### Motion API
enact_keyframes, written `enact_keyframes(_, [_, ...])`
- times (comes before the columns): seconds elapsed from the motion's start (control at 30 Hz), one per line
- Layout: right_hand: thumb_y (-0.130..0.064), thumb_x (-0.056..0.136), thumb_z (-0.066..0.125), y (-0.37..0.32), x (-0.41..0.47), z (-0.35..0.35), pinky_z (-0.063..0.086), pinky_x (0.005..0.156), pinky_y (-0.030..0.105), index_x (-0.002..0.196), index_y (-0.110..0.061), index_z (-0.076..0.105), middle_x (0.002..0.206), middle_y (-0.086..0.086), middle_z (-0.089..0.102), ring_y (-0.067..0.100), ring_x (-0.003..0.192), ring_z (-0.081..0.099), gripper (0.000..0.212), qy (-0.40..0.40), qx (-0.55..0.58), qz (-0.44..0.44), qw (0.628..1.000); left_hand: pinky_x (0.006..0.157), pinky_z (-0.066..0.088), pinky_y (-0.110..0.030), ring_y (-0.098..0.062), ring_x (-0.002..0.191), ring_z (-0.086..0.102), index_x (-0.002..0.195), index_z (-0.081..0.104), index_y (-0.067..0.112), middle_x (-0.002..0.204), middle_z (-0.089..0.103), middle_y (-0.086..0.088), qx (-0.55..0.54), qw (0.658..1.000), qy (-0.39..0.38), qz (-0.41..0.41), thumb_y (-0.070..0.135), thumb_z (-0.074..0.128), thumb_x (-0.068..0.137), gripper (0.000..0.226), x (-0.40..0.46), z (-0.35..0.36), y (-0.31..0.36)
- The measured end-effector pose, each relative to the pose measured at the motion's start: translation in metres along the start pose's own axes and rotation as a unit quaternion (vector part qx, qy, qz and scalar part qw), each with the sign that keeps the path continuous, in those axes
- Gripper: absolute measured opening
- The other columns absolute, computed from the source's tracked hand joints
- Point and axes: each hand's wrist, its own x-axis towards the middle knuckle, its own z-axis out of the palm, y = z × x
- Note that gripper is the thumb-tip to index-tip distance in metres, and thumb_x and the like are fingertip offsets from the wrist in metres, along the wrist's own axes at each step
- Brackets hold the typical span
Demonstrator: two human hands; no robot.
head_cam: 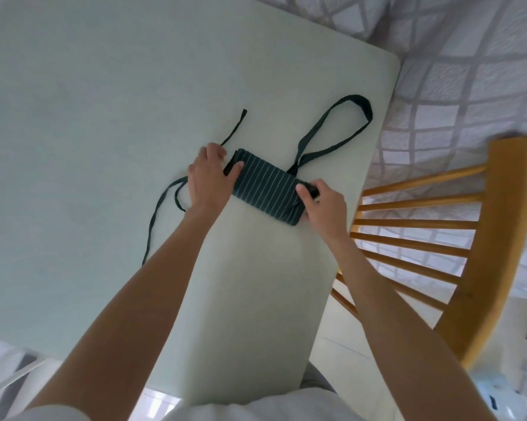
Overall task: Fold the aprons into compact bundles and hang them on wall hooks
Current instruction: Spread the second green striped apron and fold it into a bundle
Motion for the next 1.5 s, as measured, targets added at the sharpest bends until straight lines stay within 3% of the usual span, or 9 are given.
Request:
enact_keyframes(0.17, [-0.043,0.093,0.05,-0.005,-0.071,0.035,0.038,0.054,0.012,0.082,-0.014,0.059,0.067,-0.003,0.06,0.012,0.058,0.055,0.033,-0.011,0.094,0.075,0.993,0.112,0.023,-0.034,-0.018,0.129,0.041,0.125,0.054,0.011,0.133,0.052,-0.003,0.006,0.964,0.016,0.264,0.031,0.045,0.097,0.036,-0.076,0.005,-0.001])
enact_keyframes(0.3, [-0.047,0.094,0.047,-0.013,-0.093,0.047,0.043,0.057,0.024,0.086,-0.017,0.061,0.07,-0.006,0.061,0.016,0.063,0.059,0.034,-0.036,0.059,0.086,0.994,0.117,0.008,-0.046,-0.02,0.143,0.02,0.142,0.037,0.013,0.151,0.033,-0.002,0.131,0.949,-0.081,0.274,0.036,0.025,0.1,0.049,-0.096,0.032,-0.013])
enact_keyframes(0.47, [-0.041,0.086,0.062,-0.011,-0.077,0.035,0.041,0.075,0.028,0.108,-0.015,0.059,0.101,0.006,0.059,0.021,0.092,0.054,0.034,0.069,-0.195,-0.104,0.973,0.116,0.003,-0.047,-0.02,0.144,0.012,0.148,0.021,0.014,0.156,0.02,-0.003,0.213,0.931,-0.135,0.264,0.041,0.015,0.1,0.056,-0.087,0.05,-0.021])
enact_keyframes(0.6, [-0.026,0.081,0.069,-0.018,-0.047,0.024,0.036,0.101,0.039,0.116,-0.015,0.056,0.127,0.014,0.051,0.03,0.121,0.044,0.038,0.002,-0.198,-0.248,0.948,0.117,0.005,-0.048,-0.015,0.144,0.004,0.148,0.02,0.012,0.156,0.016,-0.003,0.096,0.951,-0.126,0.265,0.039,0.024,0.098,0.057,-0.083,0.043,-0.023])
enact_keyframes(0.77, [-0.029,0.085,0.065,-0.021,-0.028,0.018,0.025,0.106,0.04,0.132,-0.029,0.049,0.132,0.012,0.047,0.028,0.126,0.037,0.05,-0.126,-0.223,-0.266,0.929,0.105,0.032,-0.019,-0.015,0.124,0.036,0.128,0.048,0.018,0.141,0.031,-0.007,-0.188,0.982,0.011,-0.009,0.012,0.064,0.083,0.048,-0.115,0.016,-0.018])
enact_keyframes(0.87, [-0.034,0.085,0.064,-0.026,-0.019,0.016,0.024,0.1,0.037,0.137,-0.036,0.039,0.125,0.008,0.049,0.024,0.117,0.042,0.057,-0.165,-0.227,-0.255,0.926,0.09,0.051,-0.034,-0.014,0.103,0.052,0.125,0.044,0.028,0.12,0.045,-0.004,-0.278,0.946,-0.081,-0.149,0.014,0.07,0.078,0.055,-0.117,0.01,-0.014])
enact_keyframes(1.13, [-0.022,0.078,0.073,-0.038,-0.023,0.014,0.035,0.104,0.04,0.138,-0.041,0.029,0.13,0.002,0.049,0.017,0.116,0.048,0.077,-0.241,0.003,-0.172,0.955,0.072,0.054,-0.022,-0.005,0.087,0.064,0.12,0.043,0.03,0.102,0.066,0.0,-0.367,0.912,-0.118,-0.14,-0.008,0.069,0.071,0.067,-0.107,-0.008,-0.011])
enact_keyframes(1.2, [-0.011,0.078,0.073,-0.046,-0.032,0.012,0.039,0.101,0.033,0.138,-0.036,0.033,0.13,-0.001,0.05,0.014,0.114,0.046,0.077,-0.218,0.084,-0.17,0.957,0.072,0.047,-0.013,0.004,0.087,0.058,0.122,0.044,0.027,0.107,0.062,0.004,-0.33,0.937,-0.075,-0.083,-0.008,0.068,0.072,0.066,-0.11,-0.017,-0.013])
enact_keyframes(1.5, [-0.024,0.066,0.083,-0.027,-0.073,0.028,0.037,0.091,0.039,0.125,-0.013,0.053,0.101,0.006,0.065,0.025,0.098,0.053,0.067,0.0,-0.244,-0.34,0.908,0.077,0.049,-0.038,-0.024,0.09,0.051,0.113,0.058,0.015,0.106,0.054,-0.011,0.03,0.997,0.016,0.076,0.027,0.081,0.065,0.055,-0.149,-0.014,-0.032])
